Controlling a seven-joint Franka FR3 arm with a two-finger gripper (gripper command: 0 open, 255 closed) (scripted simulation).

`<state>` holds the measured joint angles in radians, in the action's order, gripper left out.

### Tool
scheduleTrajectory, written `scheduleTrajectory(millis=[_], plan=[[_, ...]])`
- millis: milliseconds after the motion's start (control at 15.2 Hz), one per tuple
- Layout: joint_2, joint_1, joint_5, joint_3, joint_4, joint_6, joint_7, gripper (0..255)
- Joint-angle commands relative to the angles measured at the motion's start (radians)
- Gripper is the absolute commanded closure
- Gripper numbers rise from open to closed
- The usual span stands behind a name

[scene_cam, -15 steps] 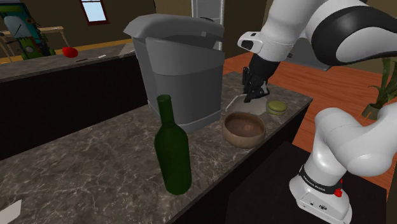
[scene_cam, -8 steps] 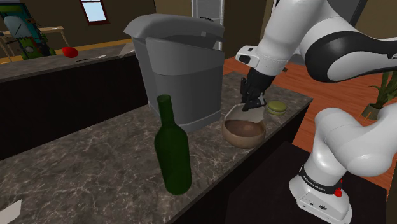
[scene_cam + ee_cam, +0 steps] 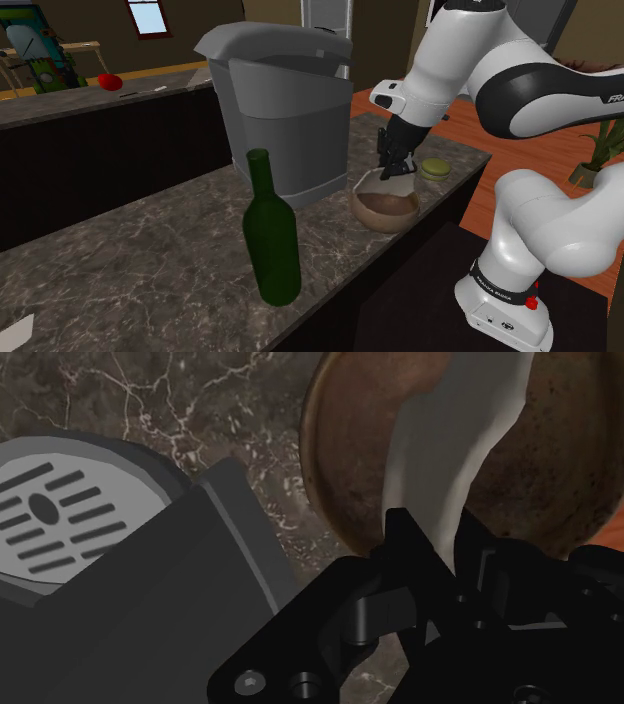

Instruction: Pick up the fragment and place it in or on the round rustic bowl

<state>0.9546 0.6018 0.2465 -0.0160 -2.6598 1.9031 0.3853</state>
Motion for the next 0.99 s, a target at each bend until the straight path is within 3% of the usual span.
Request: scheduleTrajectory(millis=[0, 66, 132, 462, 726, 924], plan=[[0.000, 0.000, 0.000, 0.000, 0.000, 0.000, 0.000, 255], [0.000, 0.000, 0.000, 0.000, 0.000, 0.000, 0.000, 255], [0.000, 0.000, 0.000, 0.000, 0.000, 0.000, 0.000, 0], [0.000, 0.000, 0.000, 0.000, 0.000, 0.000, 0.000, 0], [0.011, 0.011, -0.026, 0.028, 0.117, -0.131, 0.005, 0], [0.011, 0.011, -0.026, 0.028, 0.117, -0.131, 0.006, 0]])
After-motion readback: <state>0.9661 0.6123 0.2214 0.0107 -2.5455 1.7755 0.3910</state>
